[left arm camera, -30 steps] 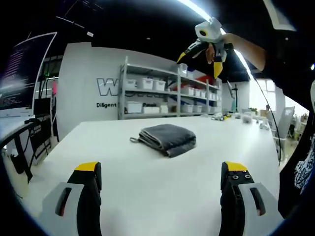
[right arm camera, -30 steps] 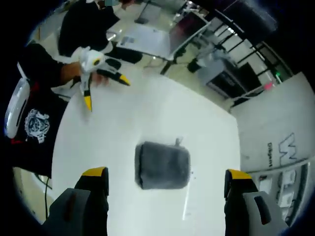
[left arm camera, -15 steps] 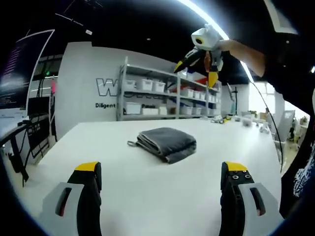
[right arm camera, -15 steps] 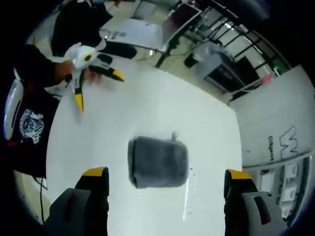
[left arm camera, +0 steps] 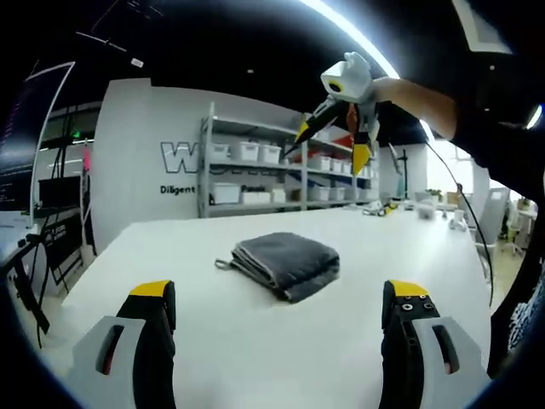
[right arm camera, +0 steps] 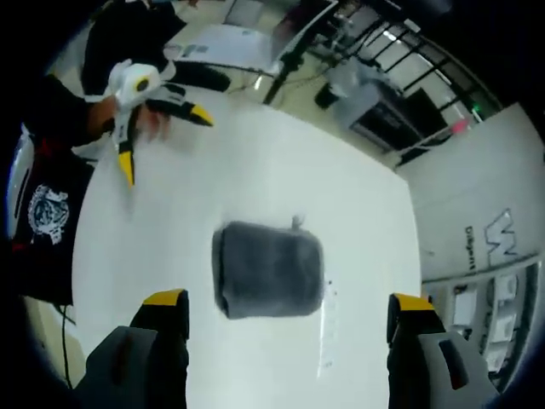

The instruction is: Open the folded towel by lifting each exposed corner and separating the folded layers until the towel lies flat within the target outline without major curled edges

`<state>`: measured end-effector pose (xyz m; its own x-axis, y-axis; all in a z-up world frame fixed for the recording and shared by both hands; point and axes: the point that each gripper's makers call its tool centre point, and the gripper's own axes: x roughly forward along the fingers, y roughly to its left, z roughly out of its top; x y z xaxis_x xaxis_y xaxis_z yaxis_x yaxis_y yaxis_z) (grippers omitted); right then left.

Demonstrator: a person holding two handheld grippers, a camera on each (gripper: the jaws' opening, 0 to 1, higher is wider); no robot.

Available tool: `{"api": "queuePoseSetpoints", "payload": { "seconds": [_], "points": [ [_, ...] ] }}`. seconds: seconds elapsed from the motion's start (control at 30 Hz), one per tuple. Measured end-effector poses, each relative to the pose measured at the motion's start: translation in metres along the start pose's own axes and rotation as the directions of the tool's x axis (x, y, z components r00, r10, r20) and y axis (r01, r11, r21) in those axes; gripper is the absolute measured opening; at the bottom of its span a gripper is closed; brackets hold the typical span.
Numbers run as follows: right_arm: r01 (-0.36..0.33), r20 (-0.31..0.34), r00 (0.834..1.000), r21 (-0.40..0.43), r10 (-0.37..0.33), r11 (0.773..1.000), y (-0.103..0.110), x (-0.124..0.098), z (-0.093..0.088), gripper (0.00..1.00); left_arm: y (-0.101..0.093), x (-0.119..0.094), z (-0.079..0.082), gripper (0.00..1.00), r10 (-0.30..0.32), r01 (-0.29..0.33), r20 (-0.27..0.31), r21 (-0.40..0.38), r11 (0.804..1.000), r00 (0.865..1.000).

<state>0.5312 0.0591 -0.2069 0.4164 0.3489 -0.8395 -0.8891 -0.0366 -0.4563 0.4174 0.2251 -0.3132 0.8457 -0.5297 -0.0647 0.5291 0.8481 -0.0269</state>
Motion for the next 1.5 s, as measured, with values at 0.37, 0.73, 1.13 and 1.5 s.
{"api": "queuePoseSetpoints", "payload": {
  "seconds": [0.37, 0.73, 1.13, 1.5],
  "points": [
    [0.028, -0.018, 0.999, -0.060, -0.029, 0.998, 0.005, 0.014, 0.007, 0.96, 0.000, -0.002, -0.008, 1.00, 0.000, 0.000, 0.014, -0.025, 1.000, 1.000],
    [0.014, -0.028, 0.999, -0.079, -0.016, 0.997, 0.015, 0.025, 0.015, 0.95, -0.003, -0.003, -0.009, 1.00, -0.008, 0.009, 0.023, -0.036, 0.999, 1.000],
    [0.017, -0.034, 0.999, -0.090, -0.020, 0.996, 0.016, 0.027, 0.017, 0.95, -0.003, -0.004, -0.011, 1.00, -0.008, 0.008, 0.014, -0.033, 0.999, 1.000],
    [0.005, -0.019, 1.000, -0.086, -0.007, 0.996, 0.027, 0.043, 0.027, 0.92, -0.003, -0.005, -0.011, 1.00, -0.008, 0.009, 0.018, -0.039, 0.999, 1.000]
  ]
}}
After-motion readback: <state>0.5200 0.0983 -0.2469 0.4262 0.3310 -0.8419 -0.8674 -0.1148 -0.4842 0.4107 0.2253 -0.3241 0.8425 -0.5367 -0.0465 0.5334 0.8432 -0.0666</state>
